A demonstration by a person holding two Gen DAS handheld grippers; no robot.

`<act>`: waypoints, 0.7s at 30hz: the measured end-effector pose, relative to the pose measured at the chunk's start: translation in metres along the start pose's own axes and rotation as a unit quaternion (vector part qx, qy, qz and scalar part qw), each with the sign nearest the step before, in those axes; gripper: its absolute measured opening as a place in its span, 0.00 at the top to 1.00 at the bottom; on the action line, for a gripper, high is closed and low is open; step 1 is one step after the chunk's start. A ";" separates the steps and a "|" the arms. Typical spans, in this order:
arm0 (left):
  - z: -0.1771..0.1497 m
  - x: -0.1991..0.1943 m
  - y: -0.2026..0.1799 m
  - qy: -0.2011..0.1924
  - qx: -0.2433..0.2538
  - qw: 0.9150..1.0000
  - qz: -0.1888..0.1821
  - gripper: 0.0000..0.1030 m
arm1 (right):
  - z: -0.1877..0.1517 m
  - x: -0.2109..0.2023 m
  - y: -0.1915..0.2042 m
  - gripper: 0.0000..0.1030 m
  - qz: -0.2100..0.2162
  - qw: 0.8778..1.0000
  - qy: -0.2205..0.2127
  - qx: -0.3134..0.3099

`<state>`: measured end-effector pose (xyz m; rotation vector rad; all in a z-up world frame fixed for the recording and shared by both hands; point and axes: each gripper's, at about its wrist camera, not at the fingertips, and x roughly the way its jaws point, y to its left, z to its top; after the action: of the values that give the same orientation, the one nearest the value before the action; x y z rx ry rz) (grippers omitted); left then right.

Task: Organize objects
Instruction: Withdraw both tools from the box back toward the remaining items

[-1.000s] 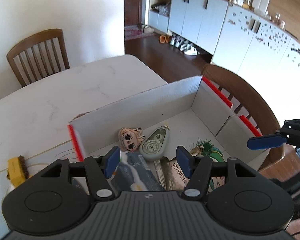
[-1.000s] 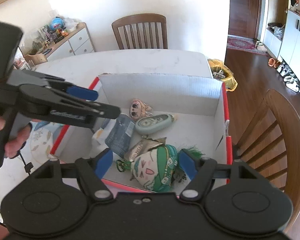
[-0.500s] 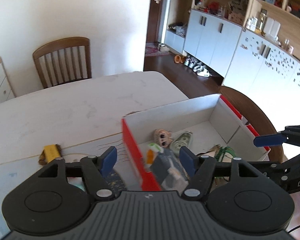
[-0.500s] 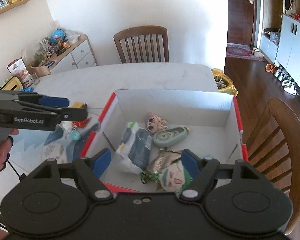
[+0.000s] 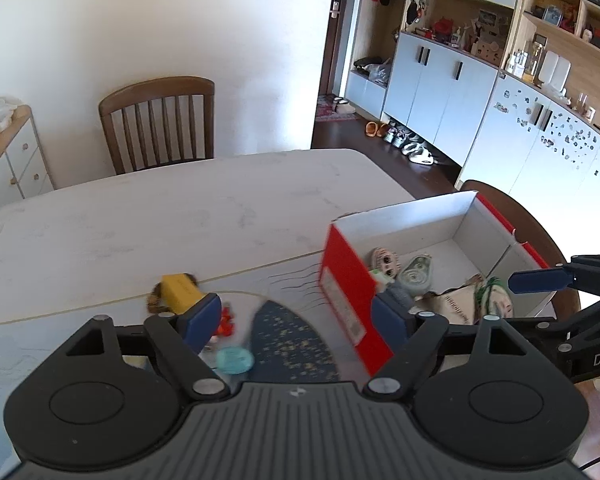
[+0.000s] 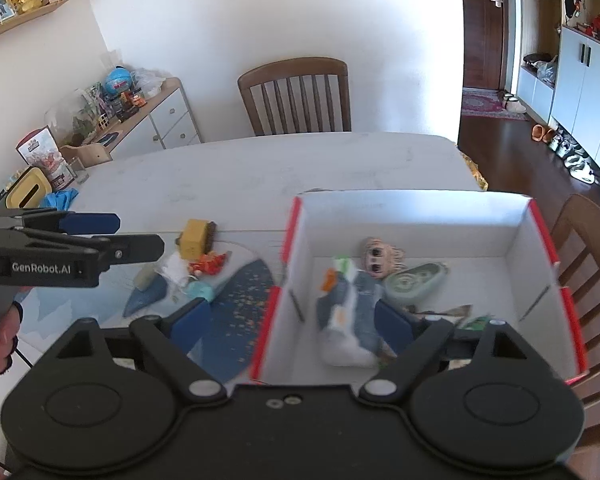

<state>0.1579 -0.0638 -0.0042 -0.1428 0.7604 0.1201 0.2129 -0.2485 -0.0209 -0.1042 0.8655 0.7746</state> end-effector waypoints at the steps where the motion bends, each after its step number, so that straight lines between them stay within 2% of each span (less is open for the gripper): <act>1: -0.001 -0.002 0.005 -0.001 0.000 1.000 0.000 0.19 | 0.000 0.002 0.006 0.12 0.000 1.000 0.000 0.001; 4: -0.007 -0.006 0.021 -0.003 0.000 1.000 0.002 0.19 | 0.002 0.011 0.024 0.06 0.001 1.000 -0.003 0.005; 9: -0.014 -0.011 0.048 -0.004 0.002 1.000 0.008 0.16 | 0.005 0.024 0.050 0.04 0.007 1.000 -0.005 0.009; 16: -0.026 -0.007 0.086 -0.002 -0.013 1.000 0.008 0.03 | 0.012 0.047 0.083 0.03 0.012 1.000 -0.002 0.010; 21: -0.039 0.005 0.112 0.004 -0.021 1.000 0.008 0.02 | 0.015 0.066 0.100 0.04 0.010 1.000 0.010 0.003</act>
<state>0.1168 0.0397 -0.0449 -0.1780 0.7680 0.1516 0.1836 -0.1325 -0.0365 -0.0984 0.8891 0.7907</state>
